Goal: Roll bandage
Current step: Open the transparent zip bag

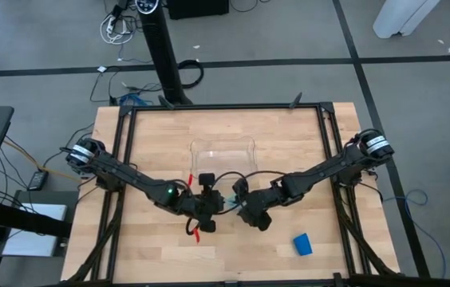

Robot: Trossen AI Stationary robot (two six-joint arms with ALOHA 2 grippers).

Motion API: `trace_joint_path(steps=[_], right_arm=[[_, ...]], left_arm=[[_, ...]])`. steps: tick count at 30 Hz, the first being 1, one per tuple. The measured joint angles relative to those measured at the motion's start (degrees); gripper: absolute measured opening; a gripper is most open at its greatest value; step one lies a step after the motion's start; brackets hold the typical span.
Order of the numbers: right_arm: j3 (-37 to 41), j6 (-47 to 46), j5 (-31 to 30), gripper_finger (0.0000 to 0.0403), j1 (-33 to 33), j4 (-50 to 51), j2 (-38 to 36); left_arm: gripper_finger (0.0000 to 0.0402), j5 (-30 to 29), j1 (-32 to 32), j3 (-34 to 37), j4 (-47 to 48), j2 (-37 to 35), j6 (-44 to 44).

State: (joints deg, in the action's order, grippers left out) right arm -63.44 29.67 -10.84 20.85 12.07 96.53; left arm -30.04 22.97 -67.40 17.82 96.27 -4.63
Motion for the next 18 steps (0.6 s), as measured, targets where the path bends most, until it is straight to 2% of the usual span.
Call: trace_joint_path(steps=[8,15,18], right_arm=[[0.0,7.9,-3.7,0.0266,0.3,1.9,1.7],[0.0,10.5,-4.6,0.0266,1.1,2.3,1.7],[0.0,11.6,-4.5,0.0258,1.6,2.7,1.8]], left_arm=[[0.0048,1.9,-1.5,0.0,-1.2,0.0,4.8],[0.0048,17.6,-5.4,0.0,-1.4,0.0,6.3],[0.0048,18.2,-6.1,0.0,-1.8,0.0,7.3]])
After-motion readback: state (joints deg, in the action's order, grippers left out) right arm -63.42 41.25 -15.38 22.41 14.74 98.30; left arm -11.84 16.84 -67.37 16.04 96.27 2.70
